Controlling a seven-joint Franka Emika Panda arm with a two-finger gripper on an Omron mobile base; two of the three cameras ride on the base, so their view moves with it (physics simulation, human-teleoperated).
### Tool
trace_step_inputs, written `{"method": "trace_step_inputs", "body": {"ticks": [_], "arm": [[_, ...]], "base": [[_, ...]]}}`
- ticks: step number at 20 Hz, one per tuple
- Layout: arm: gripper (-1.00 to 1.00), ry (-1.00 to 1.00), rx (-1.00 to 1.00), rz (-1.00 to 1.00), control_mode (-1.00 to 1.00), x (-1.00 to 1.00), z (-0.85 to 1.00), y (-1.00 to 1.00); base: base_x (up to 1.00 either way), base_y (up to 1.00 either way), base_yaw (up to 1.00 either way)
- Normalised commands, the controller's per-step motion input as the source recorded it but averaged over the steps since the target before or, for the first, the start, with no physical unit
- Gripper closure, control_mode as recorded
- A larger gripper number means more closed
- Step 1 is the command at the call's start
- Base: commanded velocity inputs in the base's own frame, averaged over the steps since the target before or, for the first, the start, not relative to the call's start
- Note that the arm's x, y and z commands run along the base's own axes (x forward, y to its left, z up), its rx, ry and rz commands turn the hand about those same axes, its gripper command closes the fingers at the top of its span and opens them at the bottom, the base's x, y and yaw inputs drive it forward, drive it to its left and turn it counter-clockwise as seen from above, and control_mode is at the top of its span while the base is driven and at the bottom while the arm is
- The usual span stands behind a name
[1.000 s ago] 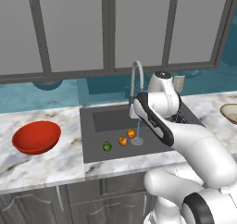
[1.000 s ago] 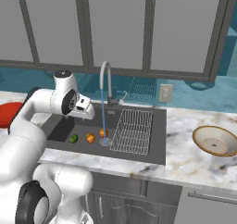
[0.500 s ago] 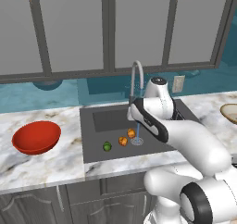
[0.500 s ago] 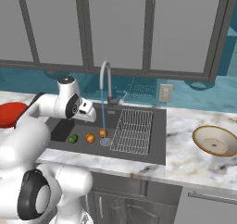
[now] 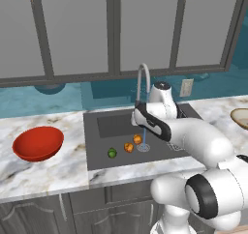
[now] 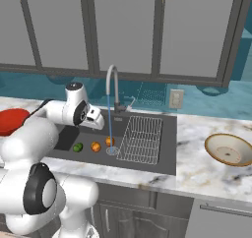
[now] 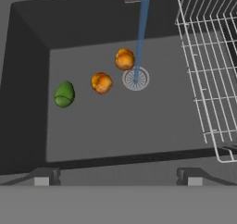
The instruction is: Pick the peachs from the sink and place them in one bowl. Place the avocado in the other bowl. Then turn off the sink faucet.
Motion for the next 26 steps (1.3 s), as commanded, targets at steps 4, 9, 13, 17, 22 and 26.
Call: {"method": "trace_step_inputs", "body": {"ticks": [4, 9, 13, 17, 22, 26], "arm": [[-1.00, 0.00, 0.00, 0.00, -1.00, 0.03, -0.27, 0.00], [-1.00, 0.01, 0.00, 0.00, -1.00, 0.00, -0.30, 0.01], [-1.00, 0.05, 0.02, 0.00, -1.00, 0.04, -0.22, 0.06], [-1.00, 0.08, 0.01, 0.00, -1.00, 0.02, -0.18, 0.13], [-1.00, 0.08, 0.01, 0.00, -1.00, 0.06, -0.13, 0.12], [-1.00, 0.05, 0.00, 0.00, -1.00, 0.18, -0.04, 0.08]], "base": [[0.00, 0.00, 0.00], [0.00, 0.00, 0.00], [0.00, 0.00, 0.00], [0.00, 0.00, 0.00], [0.00, 0.00, 0.00], [0.00, 0.00, 0.00]]}}
